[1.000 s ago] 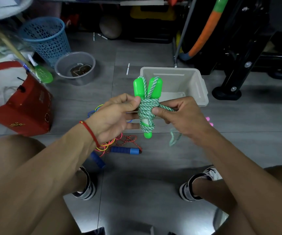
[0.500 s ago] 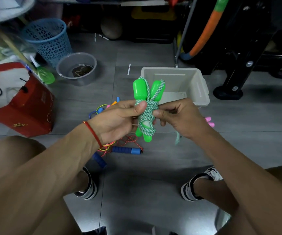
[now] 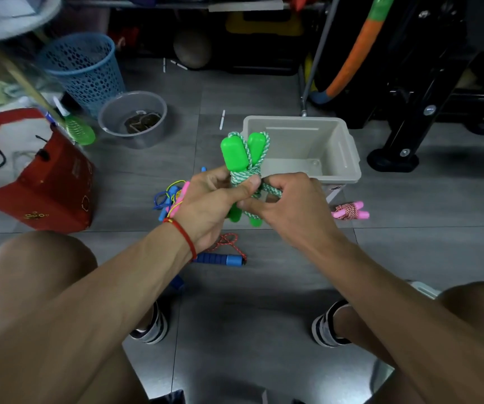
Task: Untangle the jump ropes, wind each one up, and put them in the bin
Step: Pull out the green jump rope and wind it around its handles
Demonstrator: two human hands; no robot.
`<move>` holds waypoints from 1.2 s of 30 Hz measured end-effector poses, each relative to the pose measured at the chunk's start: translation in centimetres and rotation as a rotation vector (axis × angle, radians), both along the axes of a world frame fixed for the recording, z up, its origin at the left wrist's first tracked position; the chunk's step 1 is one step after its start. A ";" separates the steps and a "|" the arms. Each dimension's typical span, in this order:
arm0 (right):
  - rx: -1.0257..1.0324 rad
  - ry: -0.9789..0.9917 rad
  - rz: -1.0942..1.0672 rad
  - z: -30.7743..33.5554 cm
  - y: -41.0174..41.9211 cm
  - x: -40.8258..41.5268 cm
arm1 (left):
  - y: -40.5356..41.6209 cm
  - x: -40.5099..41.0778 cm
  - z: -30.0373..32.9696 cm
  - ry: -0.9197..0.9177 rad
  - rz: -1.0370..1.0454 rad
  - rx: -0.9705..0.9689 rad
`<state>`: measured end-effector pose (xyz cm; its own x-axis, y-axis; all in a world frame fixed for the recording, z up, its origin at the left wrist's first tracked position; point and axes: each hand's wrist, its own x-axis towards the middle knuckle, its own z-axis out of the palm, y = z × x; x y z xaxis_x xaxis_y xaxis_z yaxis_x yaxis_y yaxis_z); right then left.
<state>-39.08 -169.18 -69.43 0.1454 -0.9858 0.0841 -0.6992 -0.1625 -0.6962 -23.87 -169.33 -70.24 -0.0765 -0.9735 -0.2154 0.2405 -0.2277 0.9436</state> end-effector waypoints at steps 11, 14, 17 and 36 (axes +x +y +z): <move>0.214 -0.293 0.238 1.0 -1.2 -3.5 | -0.5 2.5 0.4 0.133 -0.347 0.177; 0.164 -0.193 0.122 0.0 -0.9 -2.8 | -0.5 2.0 0.1 0.054 -0.256 0.168; 0.129 -0.133 -0.027 -0.1 -0.6 -1.8 | -0.7 1.5 -0.2 -0.053 -0.132 0.176; 0.235 -0.472 0.006 -0.3 -0.5 -0.7 | -0.2 -0.1 0.7 0.259 0.104 0.179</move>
